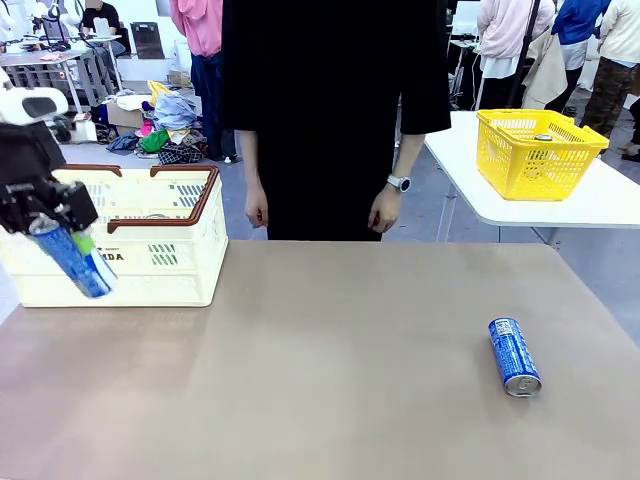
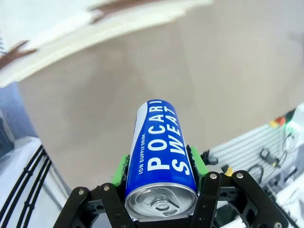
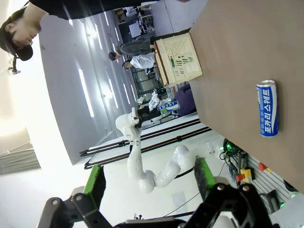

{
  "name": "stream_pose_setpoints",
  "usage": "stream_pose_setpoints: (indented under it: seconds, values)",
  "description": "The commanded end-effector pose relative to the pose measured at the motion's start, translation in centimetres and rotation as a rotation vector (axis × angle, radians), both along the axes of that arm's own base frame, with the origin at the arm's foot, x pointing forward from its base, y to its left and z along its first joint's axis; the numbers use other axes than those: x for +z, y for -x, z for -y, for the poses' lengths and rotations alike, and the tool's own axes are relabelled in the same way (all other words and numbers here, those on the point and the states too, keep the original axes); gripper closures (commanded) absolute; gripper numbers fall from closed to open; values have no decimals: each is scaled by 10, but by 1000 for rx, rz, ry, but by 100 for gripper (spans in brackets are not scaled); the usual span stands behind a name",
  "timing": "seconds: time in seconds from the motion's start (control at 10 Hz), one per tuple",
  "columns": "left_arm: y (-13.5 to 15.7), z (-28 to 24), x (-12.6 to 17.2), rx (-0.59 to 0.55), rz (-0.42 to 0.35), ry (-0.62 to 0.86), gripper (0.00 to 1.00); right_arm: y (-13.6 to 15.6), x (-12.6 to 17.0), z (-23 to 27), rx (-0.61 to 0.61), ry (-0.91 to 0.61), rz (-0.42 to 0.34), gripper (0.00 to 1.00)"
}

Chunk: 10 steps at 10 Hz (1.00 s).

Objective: Place the drinks into the Shopping basket.
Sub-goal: Pick up one drink and place it into the Shopping basket.

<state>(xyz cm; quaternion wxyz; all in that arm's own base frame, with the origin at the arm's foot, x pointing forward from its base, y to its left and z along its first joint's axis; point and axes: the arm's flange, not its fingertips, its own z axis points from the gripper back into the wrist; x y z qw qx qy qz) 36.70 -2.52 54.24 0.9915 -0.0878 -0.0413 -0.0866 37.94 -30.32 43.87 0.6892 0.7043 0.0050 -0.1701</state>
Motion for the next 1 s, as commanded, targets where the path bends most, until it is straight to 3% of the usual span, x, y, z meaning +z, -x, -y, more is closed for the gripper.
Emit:
stream_pose_setpoints:
  seconds: [0.0, 0.1, 0.3, 0.4, 0.5, 0.7, 0.9]
  values:
    - [-45, -12, 45, 125, 27, -47, 100, 1, 3, 0, 1, 3, 4, 0]
    - [-52, -17, 71, -18, -29, -30, 100, 1, 3, 0, 1, 3, 4, 0]
    - [-82, -31, 120, 109, 60, -14, 100, 1, 3, 0, 1, 3, 4, 0]
    - [-111, -35, 129, 143, 80, -27, 100, 1, 3, 0, 1, 3, 4, 0]
    - [-136, -37, 123, 101, 99, -69, 100, 1, 3, 0, 1, 3, 4, 0]
    - [-176, -46, 98, 142, 177, -180, 100, 1, 3, 0, 1, 3, 4, 0]
    - [-204, -60, 64, 214, 160, -232, 100, 1, 3, 0, 1, 3, 4, 0]
